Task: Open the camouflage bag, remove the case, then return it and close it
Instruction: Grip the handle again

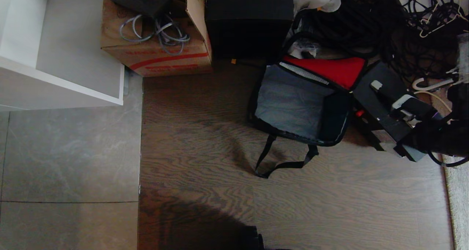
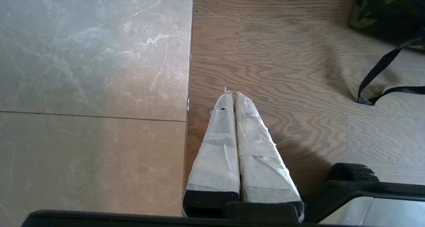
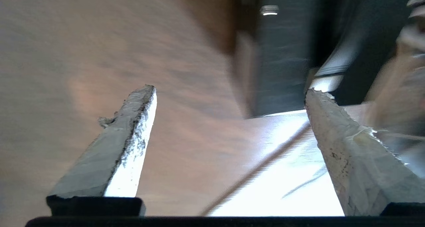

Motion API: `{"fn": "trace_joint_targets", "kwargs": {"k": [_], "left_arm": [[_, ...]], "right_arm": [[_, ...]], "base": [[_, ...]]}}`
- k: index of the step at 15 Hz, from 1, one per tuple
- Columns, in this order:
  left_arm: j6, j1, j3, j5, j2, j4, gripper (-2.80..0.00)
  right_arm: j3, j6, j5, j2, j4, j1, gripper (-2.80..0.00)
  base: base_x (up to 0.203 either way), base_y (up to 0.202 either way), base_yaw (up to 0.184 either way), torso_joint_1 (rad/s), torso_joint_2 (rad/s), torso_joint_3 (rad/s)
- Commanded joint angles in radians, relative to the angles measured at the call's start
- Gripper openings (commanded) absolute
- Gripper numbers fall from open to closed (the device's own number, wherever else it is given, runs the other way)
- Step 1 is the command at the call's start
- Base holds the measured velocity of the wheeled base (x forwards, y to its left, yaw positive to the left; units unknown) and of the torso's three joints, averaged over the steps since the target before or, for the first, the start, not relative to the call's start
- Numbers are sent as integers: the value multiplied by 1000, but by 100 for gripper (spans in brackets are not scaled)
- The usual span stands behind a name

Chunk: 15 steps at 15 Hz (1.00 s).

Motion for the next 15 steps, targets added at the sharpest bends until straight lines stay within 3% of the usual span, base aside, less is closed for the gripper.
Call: {"fn": "trace_joint_targets", "kwargs": {"k": [1, 2, 4, 10, 15], "left_arm": [[-1, 0, 8, 1, 0, 0, -280], [-1, -1, 8, 1, 0, 0, -280], [-1, -1, 8, 1, 0, 0, -280], [-1, -2, 8, 2, 0, 0, -280], [-1, 0, 8, 1, 0, 0, -280]], "right_arm": [[11, 213, 3, -51, 27, 127, 0], [-1, 314, 4, -38, 35, 185, 0], [-19, 397, 10, 8, 35, 270, 0], [-39, 372, 143, 162, -44, 402, 0], [-108, 301, 160, 368, -302, 461, 0]], "base": [[0, 0, 0, 0, 0, 0], [0, 0, 0, 0, 0, 0], [0, 0, 0, 0, 0, 0], [0, 0, 0, 0, 0, 0], [0, 0, 0, 0, 0, 0]]}}
